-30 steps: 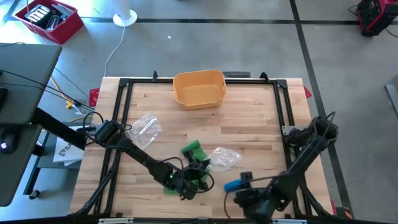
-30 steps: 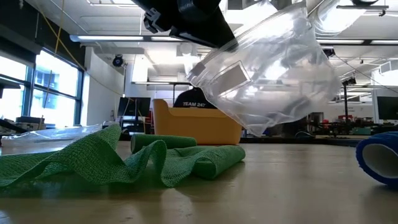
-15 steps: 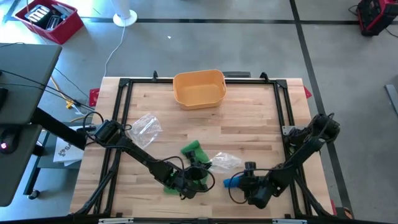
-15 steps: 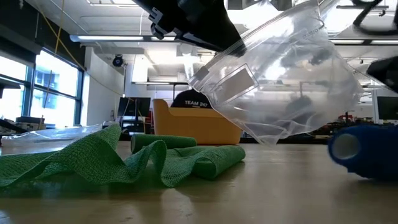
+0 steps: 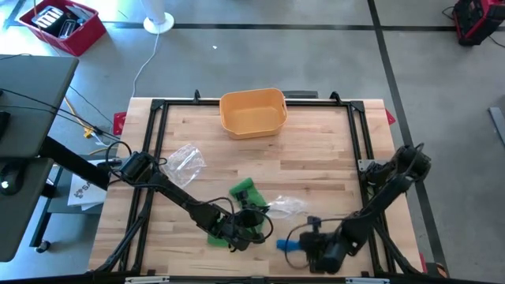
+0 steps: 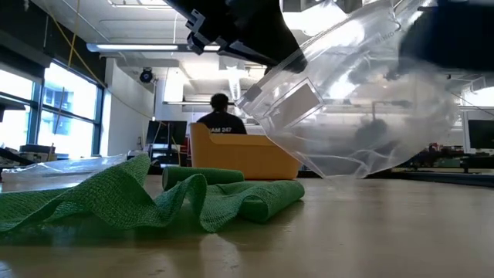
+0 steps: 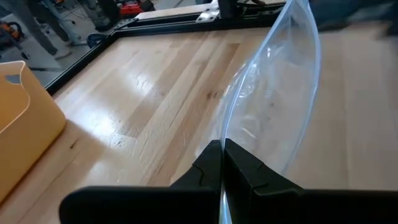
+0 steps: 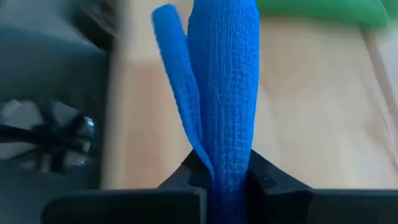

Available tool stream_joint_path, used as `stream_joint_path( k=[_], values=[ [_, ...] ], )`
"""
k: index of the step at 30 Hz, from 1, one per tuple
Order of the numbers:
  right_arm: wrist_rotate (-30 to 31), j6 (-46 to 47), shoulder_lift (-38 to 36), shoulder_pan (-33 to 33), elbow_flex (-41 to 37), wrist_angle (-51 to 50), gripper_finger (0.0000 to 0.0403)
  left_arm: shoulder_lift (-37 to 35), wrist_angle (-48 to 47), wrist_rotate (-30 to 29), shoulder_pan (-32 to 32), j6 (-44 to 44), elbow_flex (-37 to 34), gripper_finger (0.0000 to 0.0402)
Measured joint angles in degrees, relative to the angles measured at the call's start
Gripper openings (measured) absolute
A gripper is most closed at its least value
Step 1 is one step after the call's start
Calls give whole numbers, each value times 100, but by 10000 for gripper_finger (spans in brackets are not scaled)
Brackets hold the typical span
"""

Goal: Roll bandage
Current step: Put the rolled blue bandage into the bottom transparent zip bag

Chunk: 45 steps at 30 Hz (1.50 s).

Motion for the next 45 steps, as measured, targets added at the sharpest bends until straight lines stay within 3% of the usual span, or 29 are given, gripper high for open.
stream_joint_path(
  k=[4, 8, 10, 16, 20, 31, 38, 45],
  values=[
    [1029, -232, -2, 13, 1067, -897, 31, 0, 55, -62, 61, -123, 0, 0],
    [1932, 510, -2, -180, 1953, -2654, 23, 2, 345, -134, 71, -113, 0, 0],
    [2083, 927, -7, -316, 2216, -3310, 23, 2, 452, -177, 59, -82, 0, 0],
    [834, 1472, -7, -748, 2046, -3722, 22, 2, 486, -648, 11, -241, 0, 0],
    [518, 2237, 0, -789, 1556, -3716, 24, 2, 585, -683, -40, -269, 0, 0],
    [710, 2613, 0, -1000, 1143, -2618, 24, 60, 847, -545, -92, -165, 0, 0],
    [886, 3571, 0, -1175, 1143, -3170, 25, 428, 1913, -306, -92, 372, -2, 0],
    [1397, 3987, 0, -1298, 1143, -3203, 34, 448, 1972, -221, -101, 474, -7, 0]
  ],
)
